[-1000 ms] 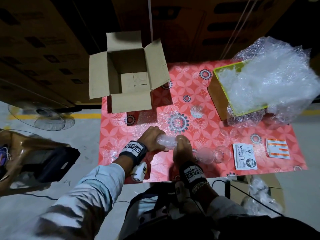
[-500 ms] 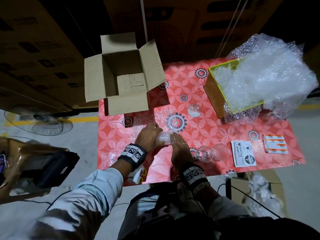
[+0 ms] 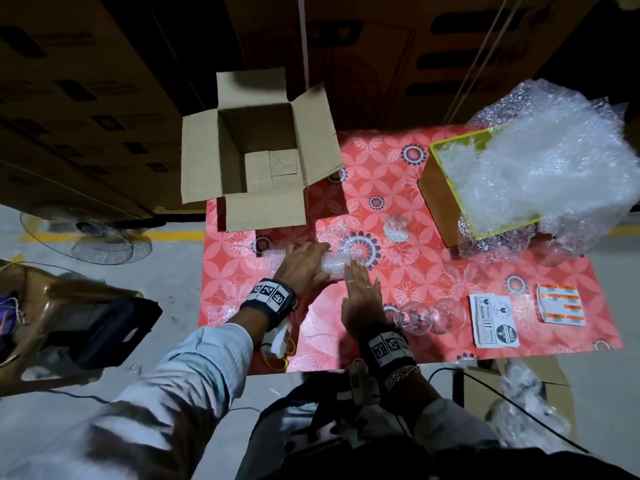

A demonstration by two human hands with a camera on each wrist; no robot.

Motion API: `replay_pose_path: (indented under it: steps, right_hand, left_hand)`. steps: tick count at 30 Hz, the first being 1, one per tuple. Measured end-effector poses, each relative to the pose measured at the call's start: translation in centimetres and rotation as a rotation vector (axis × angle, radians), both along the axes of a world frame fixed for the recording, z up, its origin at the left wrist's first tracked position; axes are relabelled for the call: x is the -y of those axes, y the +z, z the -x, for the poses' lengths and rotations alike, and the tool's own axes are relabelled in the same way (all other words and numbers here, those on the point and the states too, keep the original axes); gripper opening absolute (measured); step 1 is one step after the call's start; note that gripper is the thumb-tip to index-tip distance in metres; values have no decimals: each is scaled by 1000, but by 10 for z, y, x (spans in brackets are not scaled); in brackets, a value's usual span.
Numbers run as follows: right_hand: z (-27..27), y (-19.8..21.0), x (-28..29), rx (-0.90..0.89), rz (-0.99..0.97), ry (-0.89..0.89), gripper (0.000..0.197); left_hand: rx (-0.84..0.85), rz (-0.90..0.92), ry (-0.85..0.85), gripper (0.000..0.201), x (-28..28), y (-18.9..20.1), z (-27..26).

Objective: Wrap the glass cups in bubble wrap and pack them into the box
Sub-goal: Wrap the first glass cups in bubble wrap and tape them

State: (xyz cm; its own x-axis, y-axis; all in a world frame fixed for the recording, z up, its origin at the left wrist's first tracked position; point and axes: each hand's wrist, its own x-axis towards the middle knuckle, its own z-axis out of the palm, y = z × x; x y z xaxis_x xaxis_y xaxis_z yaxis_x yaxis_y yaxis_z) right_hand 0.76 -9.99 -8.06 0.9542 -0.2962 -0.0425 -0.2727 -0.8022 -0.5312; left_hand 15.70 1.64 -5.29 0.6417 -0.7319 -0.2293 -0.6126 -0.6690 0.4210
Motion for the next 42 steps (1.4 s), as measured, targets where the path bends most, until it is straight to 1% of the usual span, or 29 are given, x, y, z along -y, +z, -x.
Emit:
replay_pose_path:
  steps: [2,4,5,7,9,11,13,18,22,24,26,29,31,34,36,37,39,42]
  right_hand:
    - [-5,-2,-2,-35,7,-5,84]
    - [-18,2,1,-79,23,-4,85]
    - [-26,7,4,-128,27,-1,86]
    - [-41,19,11,-286,1,8,90]
    - [-54,29,15,-370,-2,7,93]
    - [-62,32,14,-382,11,4,93]
    - [-70,33,14,-389,22,-2,94]
    - [-91,32,18,-406,15,7,98]
    - [-110,35,25,-435,9,20,100]
    - [-117,35,29,-445,18,31,99]
    - [-116,34,30,-431,35,15,95]
    - [-99,34,28,-344,23,-39,86]
    - [-85,34,25,-361,12,-37,79]
    - [-64,28,21,-417,-32,11,77]
    - [-46,21,18,-285,-18,60,68]
    - [-37,16,17,-258,-54,86,62]
    - [-23,13,14,-208,-62,111,53]
    - [-9,26,12,-107,-39,128,51]
  left_hand:
    - [-17,-7,16,51,1,-1,-4]
    - [1,-23,28,51,1,-1,-7]
    - [27,-28,34,52,1,-2,-8]
    - [96,-47,39,56,0,-1,-7]
    - [153,-90,48,64,-1,-2,-6]
    - [159,-127,69,70,0,-2,-5]
    - [160,-157,71,71,1,-3,-8]
    - [211,-175,90,67,4,2,-16]
    - [184,-105,56,72,10,5,-19]
    - [179,-104,57,72,10,5,-23]
    - [141,-100,55,70,10,2,-28]
    - [-37,-40,20,65,6,0,-38]
    - [-128,25,0,60,0,-1,-41]
    - [-157,86,-53,61,-11,-8,-33]
    - [-176,114,-78,64,-19,-13,-22]
    - [-192,129,-81,65,-24,-16,-17]
    - [-215,142,-89,68,-33,-18,-8]
    - [-255,131,-86,69,-43,-18,0]
